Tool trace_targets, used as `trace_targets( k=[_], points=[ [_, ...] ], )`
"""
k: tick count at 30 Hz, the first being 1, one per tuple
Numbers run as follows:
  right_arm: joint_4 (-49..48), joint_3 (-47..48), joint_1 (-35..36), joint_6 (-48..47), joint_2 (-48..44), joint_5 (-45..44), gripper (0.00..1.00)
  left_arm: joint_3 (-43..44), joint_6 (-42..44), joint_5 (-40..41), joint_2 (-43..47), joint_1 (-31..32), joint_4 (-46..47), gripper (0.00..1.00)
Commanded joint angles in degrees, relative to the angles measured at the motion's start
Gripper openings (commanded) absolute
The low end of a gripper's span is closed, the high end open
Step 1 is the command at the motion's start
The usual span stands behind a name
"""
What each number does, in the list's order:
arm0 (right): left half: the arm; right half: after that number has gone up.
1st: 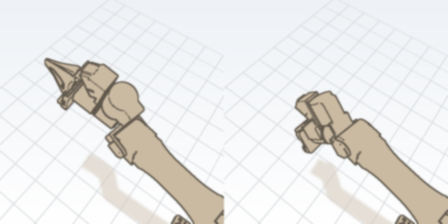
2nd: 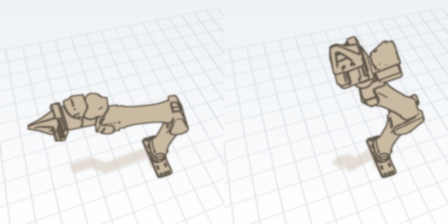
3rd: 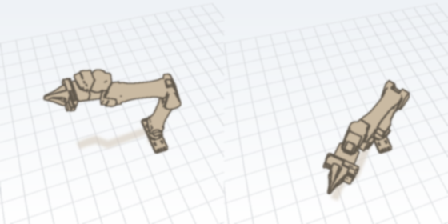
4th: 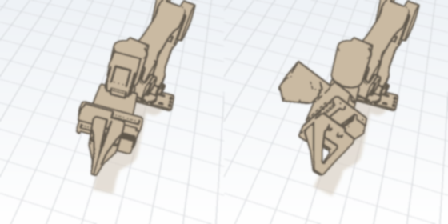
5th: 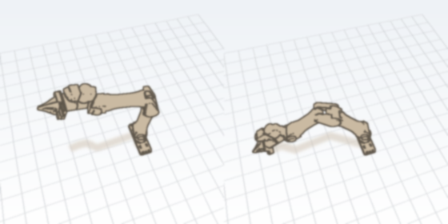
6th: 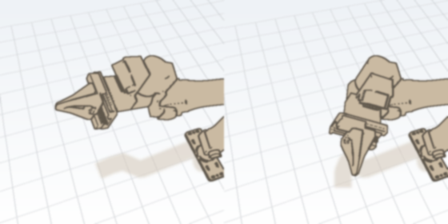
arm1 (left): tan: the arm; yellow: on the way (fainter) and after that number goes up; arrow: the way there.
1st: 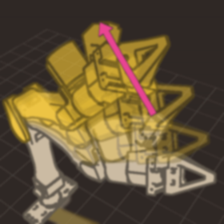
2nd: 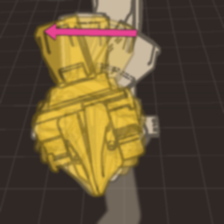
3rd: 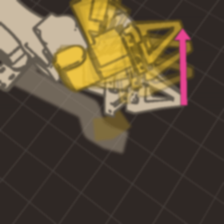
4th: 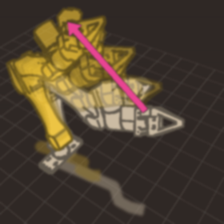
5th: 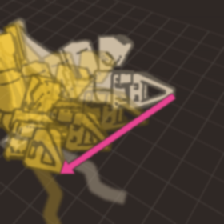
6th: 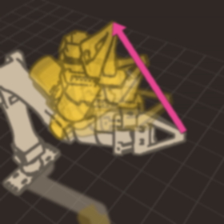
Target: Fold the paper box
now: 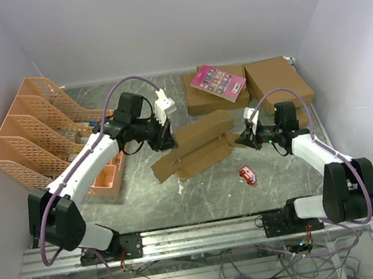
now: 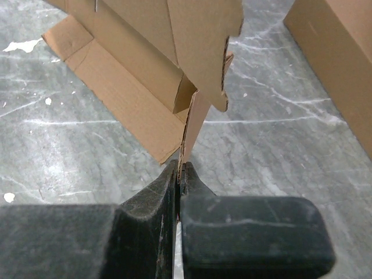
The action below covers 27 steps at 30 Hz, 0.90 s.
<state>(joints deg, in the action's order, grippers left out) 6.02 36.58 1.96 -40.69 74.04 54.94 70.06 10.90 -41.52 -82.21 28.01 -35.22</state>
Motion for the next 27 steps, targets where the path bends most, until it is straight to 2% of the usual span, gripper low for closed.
trace_targets(
  k=[1,8,11,17,22,25,27],
  points=[
    [1.49,-1.69,0.50,-4.63,0.14,2.35,0.00,-2.82,-2.52,1.44,-0.77,0.73,0.93,0.07],
    [7.60,-0.66,0.46,-13.01,2.22,2.62,0.07,-5.56,-3.85,1.73,-0.11,1.27,2.77,0.07],
    [10.81,0.05,0.50,-15.93,2.76,3.62,0.14,-5.73,-3.86,1.86,0.03,1.72,2.79,0.07],
    [15.60,1.74,-0.19,-19.78,2.52,6.62,0.35,-5.04,-3.69,2.23,-0.21,2.34,2.62,0.07],
    [26.41,5.48,-4.17,-27.63,3.74,12.99,0.53,-4.29,-3.08,2.91,-0.73,2.90,1.96,0.07],
    [32.01,7.70,-7.10,-31.81,5.58,15.59,0.55,-3.70,-2.90,3.17,-0.84,3.12,1.81,0.07],
    [33.21,9.43,-9.02,-29.21,6.66,17.18,0.55,-3.24,-2.75,3.33,-0.84,3.32,1.69,0.07]
  ],
)
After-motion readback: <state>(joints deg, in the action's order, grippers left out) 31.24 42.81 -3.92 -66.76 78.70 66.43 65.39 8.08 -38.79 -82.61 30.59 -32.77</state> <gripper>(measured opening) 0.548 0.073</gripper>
